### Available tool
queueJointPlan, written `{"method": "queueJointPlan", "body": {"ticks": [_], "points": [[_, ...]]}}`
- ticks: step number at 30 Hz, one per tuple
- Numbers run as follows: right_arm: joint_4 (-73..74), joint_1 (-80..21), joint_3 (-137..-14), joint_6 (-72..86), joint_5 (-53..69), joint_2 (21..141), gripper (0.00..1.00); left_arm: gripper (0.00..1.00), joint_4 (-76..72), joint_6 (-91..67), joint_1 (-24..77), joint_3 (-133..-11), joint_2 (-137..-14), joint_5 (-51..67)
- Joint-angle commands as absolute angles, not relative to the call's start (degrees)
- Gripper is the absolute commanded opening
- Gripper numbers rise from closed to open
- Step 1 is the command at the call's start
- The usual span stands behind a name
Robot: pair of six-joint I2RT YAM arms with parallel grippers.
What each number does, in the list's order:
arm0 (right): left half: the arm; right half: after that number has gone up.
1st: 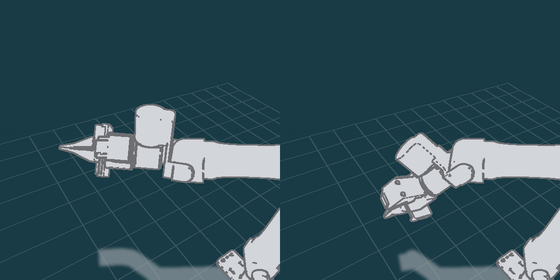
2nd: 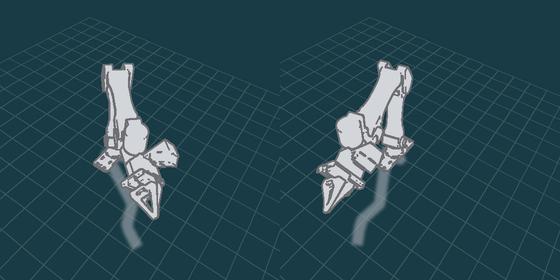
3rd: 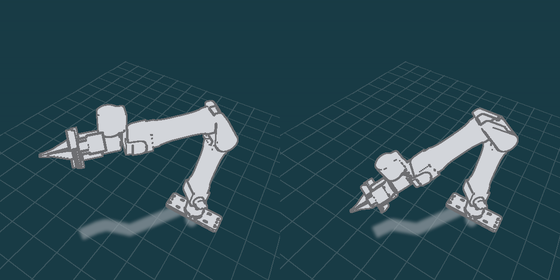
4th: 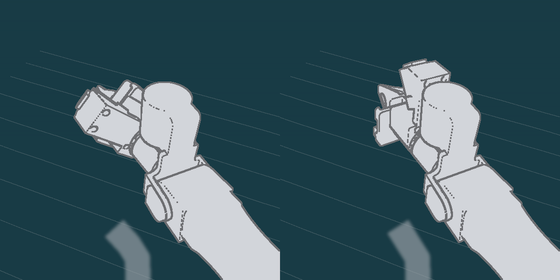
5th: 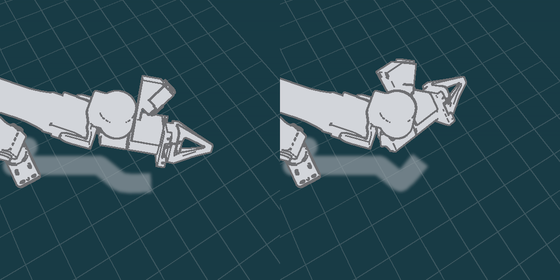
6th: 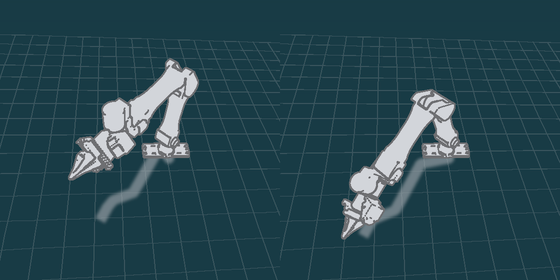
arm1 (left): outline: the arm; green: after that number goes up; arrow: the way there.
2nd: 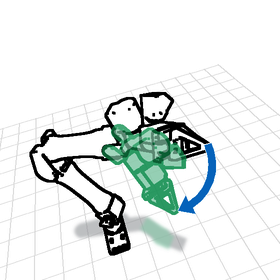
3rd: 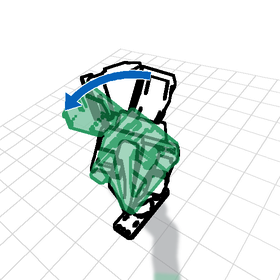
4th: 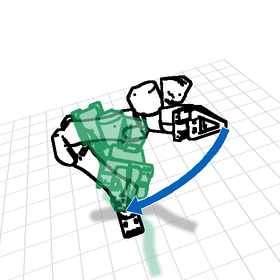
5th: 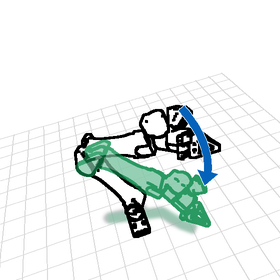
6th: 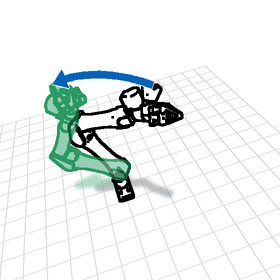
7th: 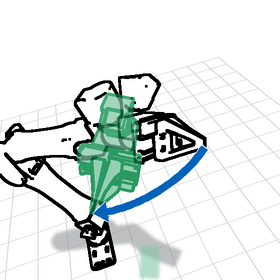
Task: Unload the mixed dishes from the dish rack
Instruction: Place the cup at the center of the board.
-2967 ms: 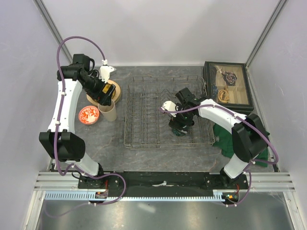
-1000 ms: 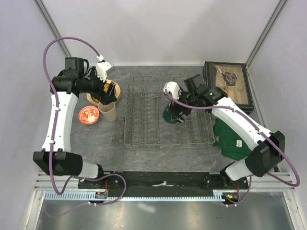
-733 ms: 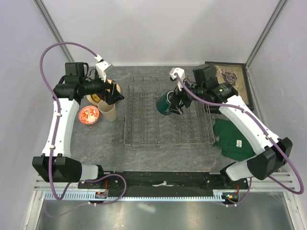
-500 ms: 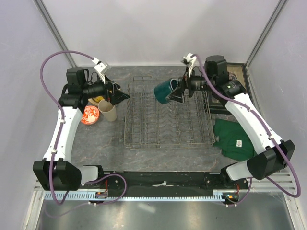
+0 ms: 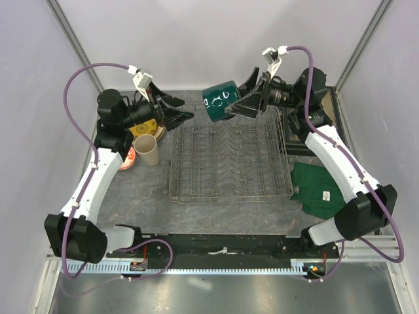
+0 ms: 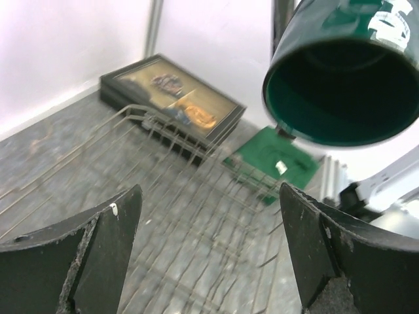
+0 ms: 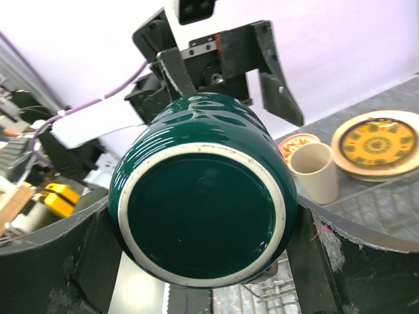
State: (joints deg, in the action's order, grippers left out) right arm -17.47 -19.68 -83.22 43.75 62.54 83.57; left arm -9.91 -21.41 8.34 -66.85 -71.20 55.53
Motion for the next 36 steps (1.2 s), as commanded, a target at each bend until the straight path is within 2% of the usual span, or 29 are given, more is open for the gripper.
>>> {"method": "queueJointPlan", "body": {"ticks": [1, 12, 24, 30, 36], "points": [[-32.15, -19.42, -82.62, 52.98, 64.78, 83.41, 0.21, 0.91, -18.1, -31.72, 10.02, -70.39, -72.95, 53.61], [-36.74, -19.51, -81.47, 55.81, 64.16, 84.9, 0.21, 0.89, -19.95, -36.91, 12.83, -76.81, -76.64, 51.15], [-37.26, -20.13, -81.83, 55.72, 63.98, 86.75, 0.2, 0.86, -16.26, -35.25, 16.52, -80.5, -79.27, 49.66], [-40.33, -20.65, -81.21, 58.44, 63.98, 87.54, 0.2, 0.81, -13.81, -33.23, 18.63, -82.79, -80.68, 49.22], [-43.93, -21.45, -80.95, 60.72, 63.98, 88.15, 0.2, 0.67, -12.48, -31.82, 19.95, -84.46, -82.18, 49.57]]}}
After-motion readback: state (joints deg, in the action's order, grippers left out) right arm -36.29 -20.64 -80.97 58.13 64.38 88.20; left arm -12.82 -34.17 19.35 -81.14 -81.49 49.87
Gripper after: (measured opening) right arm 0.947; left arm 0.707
